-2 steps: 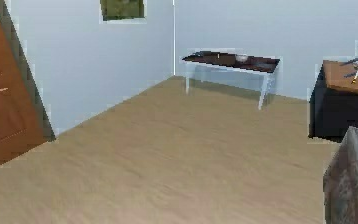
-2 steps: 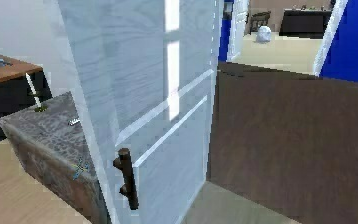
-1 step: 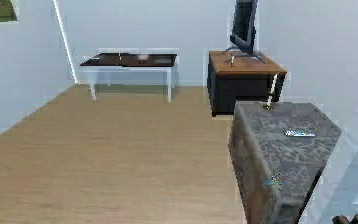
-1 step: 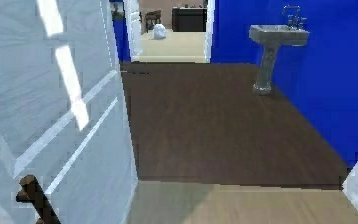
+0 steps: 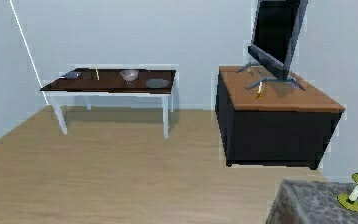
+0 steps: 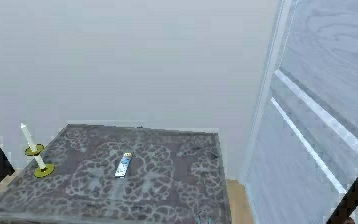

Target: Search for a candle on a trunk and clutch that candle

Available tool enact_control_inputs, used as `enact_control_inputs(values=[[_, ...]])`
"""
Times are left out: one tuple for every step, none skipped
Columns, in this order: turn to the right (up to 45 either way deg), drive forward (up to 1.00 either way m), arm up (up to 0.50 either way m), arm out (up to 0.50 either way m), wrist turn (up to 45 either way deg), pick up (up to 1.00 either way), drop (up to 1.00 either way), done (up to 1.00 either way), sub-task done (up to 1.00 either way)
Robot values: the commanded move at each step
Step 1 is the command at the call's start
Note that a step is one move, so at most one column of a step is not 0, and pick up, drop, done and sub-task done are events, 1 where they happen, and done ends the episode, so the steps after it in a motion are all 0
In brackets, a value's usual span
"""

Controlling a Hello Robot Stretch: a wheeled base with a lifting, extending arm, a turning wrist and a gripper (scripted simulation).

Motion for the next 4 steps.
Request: enact_control_inputs(values=[[9.0,0.00,0.00,0.00,0.0,0.00,0.00,0.00,0.00],[3.0,0.00,0.00,0.00,0.0,0.00,0.00,0.00,0.00],[0.0,0.20,0.00,0.00,0.0,0.00,0.00,0.00,0.00],[-39.0,0.00,0.00,0.00,0.0,0.00,0.00,0.00,0.00]])
